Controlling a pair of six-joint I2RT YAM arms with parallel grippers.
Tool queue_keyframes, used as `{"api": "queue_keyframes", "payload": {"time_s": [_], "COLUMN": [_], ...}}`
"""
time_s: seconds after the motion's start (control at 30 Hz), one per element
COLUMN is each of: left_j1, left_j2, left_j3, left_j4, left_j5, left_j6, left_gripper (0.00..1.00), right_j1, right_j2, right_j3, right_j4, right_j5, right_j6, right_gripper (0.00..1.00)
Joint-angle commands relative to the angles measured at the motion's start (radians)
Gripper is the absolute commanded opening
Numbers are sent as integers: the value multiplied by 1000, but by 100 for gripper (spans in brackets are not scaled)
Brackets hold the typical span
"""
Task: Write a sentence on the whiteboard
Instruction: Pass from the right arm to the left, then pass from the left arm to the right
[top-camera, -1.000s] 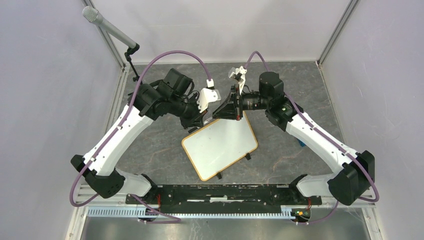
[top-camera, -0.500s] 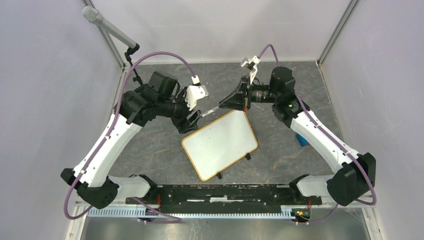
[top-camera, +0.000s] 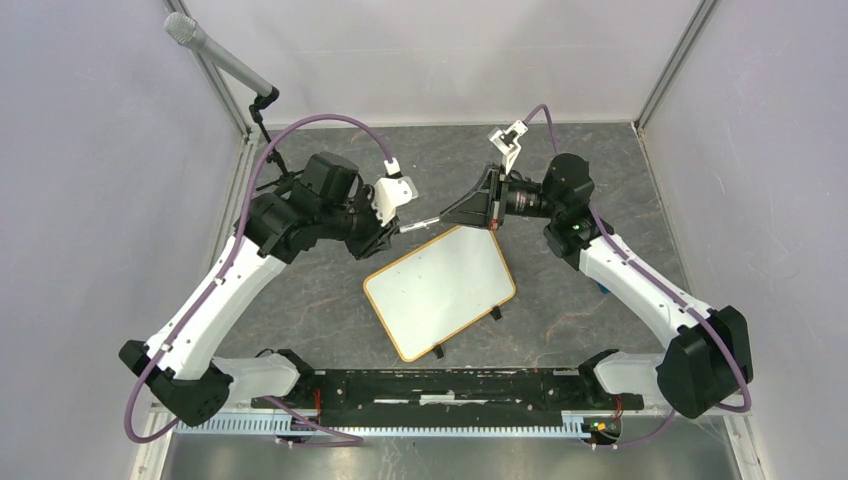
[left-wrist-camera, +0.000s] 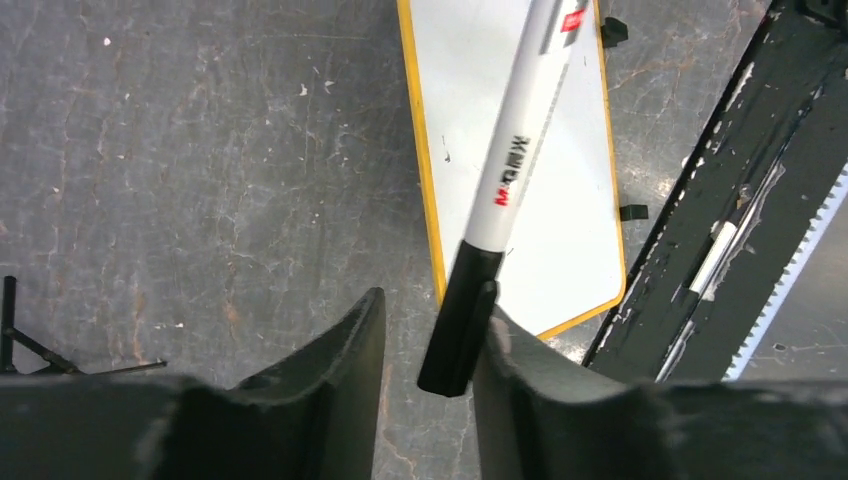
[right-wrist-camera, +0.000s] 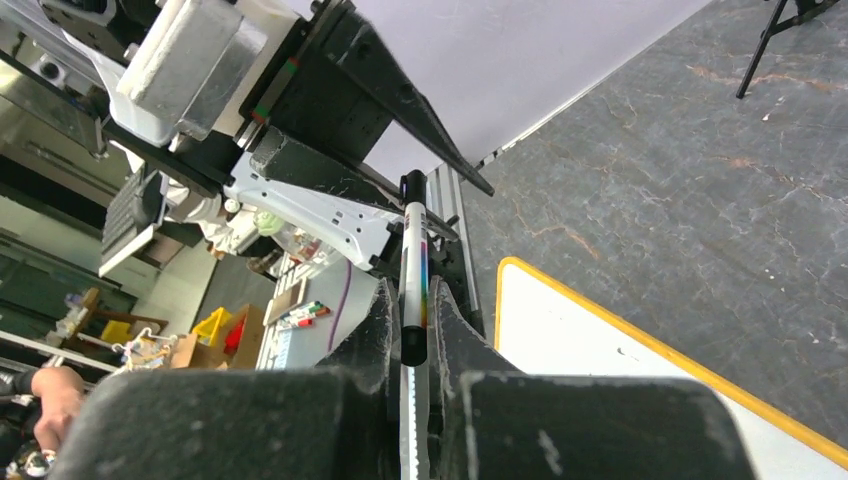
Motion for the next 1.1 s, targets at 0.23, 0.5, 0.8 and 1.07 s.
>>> {"api": "queue_keyframes", "payload": {"time_s": [0.23,0.5,0.8,1.07], "left_j1": [0,0,1,0], "left_j2": [-49,-34,23,59], "left_j3": [-4,27,52,80], "left_j4": [30,-69,-83,-83], "left_j5": [63,198,300,293], "left_j6": [65,130,103,57], "left_gripper": [2,2,2,2], "right_j1": [10,12,53,113], "right_j2": [-23,-50,30,40], "right_j3": [19,110,183,218], "right_j4": [29,-301,-327,-400], "right_j5": [-52,-5,-131,-94], "right_j6": [-22,-424,-432,-504], "right_gripper": [39,86,70,52]}}
